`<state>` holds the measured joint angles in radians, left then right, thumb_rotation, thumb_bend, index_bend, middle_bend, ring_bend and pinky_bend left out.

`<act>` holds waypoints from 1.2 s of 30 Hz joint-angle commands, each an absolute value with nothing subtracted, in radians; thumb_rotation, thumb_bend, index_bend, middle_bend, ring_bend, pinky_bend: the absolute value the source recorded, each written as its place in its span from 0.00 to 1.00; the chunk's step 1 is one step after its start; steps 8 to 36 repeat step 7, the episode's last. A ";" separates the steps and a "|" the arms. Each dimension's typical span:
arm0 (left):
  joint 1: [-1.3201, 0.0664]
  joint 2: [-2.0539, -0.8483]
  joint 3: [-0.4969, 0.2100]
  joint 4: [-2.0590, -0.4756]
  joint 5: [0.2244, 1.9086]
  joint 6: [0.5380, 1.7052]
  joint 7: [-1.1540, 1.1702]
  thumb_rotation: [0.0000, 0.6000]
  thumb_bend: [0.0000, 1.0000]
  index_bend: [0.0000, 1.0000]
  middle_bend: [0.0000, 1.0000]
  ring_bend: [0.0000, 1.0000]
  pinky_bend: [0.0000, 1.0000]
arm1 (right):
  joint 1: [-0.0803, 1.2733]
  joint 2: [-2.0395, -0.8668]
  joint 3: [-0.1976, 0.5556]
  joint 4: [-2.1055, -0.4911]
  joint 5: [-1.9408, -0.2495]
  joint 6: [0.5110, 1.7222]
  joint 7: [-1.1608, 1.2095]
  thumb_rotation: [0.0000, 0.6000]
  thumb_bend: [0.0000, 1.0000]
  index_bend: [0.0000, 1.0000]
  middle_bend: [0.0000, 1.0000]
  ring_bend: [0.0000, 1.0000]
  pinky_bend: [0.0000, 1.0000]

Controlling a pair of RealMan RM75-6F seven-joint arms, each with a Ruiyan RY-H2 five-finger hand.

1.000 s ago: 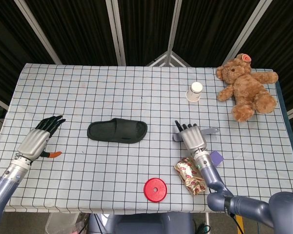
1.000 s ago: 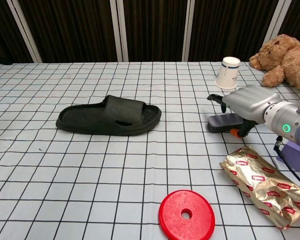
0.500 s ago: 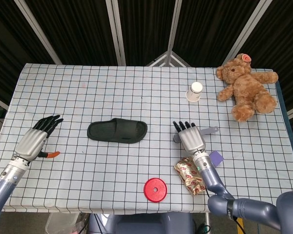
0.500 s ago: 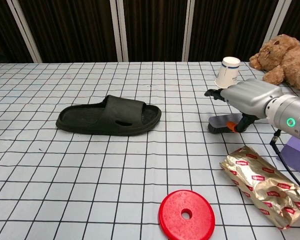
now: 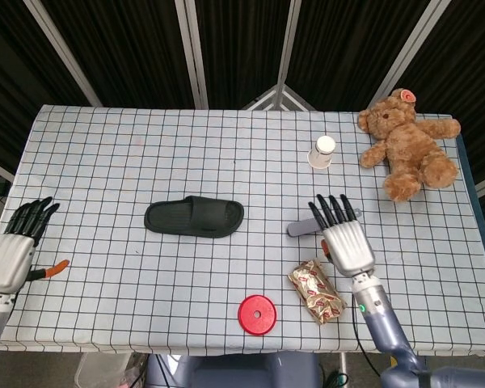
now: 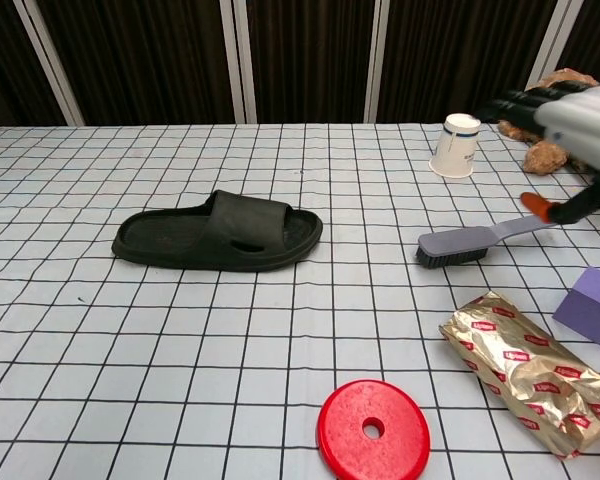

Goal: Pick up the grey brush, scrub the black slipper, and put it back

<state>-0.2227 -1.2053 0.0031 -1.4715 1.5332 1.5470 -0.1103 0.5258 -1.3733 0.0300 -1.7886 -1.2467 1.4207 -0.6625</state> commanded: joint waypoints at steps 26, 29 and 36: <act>-0.158 -1.219 0.031 -1.510 1.553 1.588 0.011 0.95 0.09 0.00 0.00 0.00 0.04 | 0.204 -1.217 -0.113 -1.615 -1.352 1.663 -0.220 1.00 0.49 0.00 0.00 0.00 0.00; -0.158 -1.219 0.031 -1.510 1.553 1.588 0.011 0.95 0.09 0.00 0.00 0.00 0.04 | 0.204 -1.217 -0.113 -1.615 -1.352 1.663 -0.220 1.00 0.49 0.00 0.00 0.00 0.00; -0.158 -1.219 0.031 -1.510 1.553 1.588 0.011 0.95 0.09 0.00 0.00 0.00 0.04 | 0.204 -1.217 -0.113 -1.615 -1.352 1.663 -0.220 1.00 0.49 0.00 0.00 0.00 0.00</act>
